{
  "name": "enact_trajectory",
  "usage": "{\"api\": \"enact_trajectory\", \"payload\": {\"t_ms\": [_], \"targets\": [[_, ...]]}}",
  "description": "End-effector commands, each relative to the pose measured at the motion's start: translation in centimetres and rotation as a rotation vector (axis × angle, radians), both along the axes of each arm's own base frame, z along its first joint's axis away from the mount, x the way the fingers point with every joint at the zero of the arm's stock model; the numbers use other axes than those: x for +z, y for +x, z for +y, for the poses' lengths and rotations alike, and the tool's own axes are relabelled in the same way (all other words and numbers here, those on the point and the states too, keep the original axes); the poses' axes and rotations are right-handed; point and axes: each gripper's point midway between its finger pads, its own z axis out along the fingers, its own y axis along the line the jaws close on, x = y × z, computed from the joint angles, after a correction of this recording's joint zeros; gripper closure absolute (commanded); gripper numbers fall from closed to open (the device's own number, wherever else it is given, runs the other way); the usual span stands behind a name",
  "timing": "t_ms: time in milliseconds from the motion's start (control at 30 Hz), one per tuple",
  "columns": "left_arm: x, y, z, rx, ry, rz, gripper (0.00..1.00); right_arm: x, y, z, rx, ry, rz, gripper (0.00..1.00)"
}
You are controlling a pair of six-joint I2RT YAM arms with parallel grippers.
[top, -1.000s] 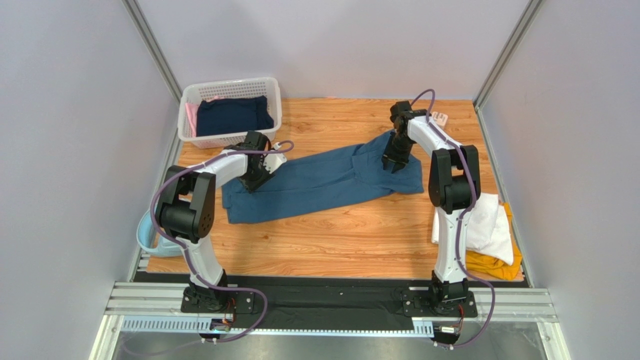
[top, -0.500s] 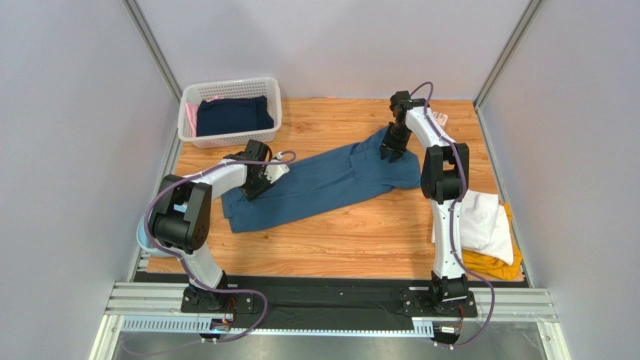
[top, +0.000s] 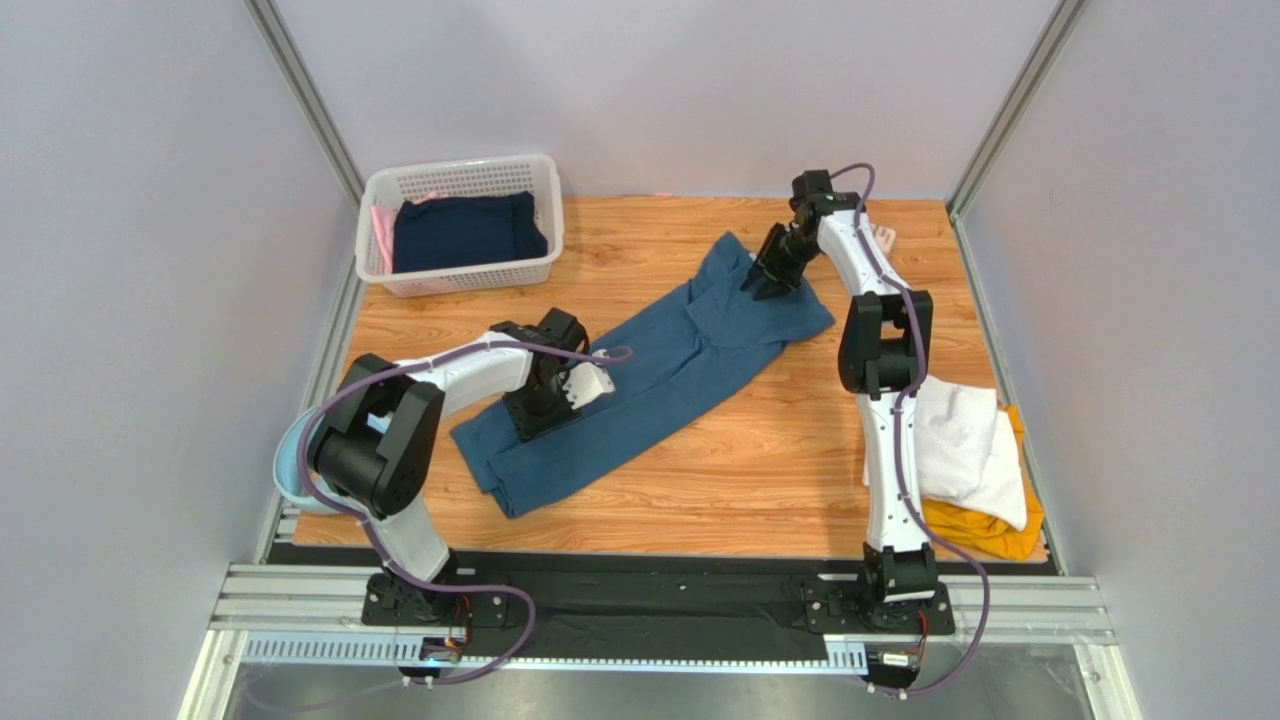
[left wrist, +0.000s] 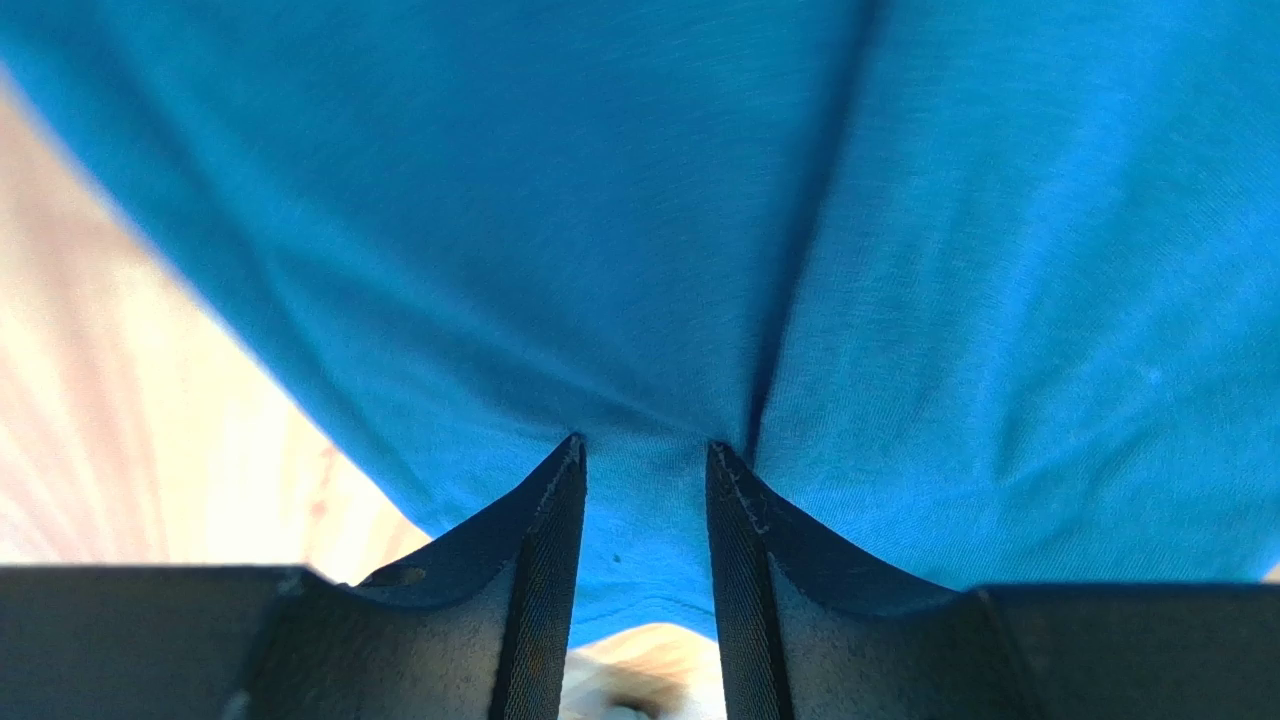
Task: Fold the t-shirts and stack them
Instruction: Rotate the tshirt 90 degrees
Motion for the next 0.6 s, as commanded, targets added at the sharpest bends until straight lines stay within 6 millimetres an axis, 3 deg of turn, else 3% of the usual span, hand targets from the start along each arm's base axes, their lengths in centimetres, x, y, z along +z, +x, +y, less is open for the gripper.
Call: {"api": "enact_trajectory", "payload": {"t_ms": [0,133,333,567], "targets": [[-1.9,-4.2,-3.8,-0.037,-0.06,0.179,0.58,-0.2,3.1,3.3,-0.001,0.164,-0.079,0.63],[-1.7,-5.6,-6.0,-0.074,-0.091,0.224,0.58,0.2,4.9,4.4,-0.029,0.302,-0.105,0.64],[-0.6,-7.8,-9.2,-0.109,-0.127,0.307,0.59,0.6,8.1,3.3,-0.085,0.324,-0.213,0.65],[0.1,-12.4,-12.5,-0.146,-0.207,0.471,0.6,2.7,10.9,3.1,-0.119,0.406,-0.314,0.65]]}}
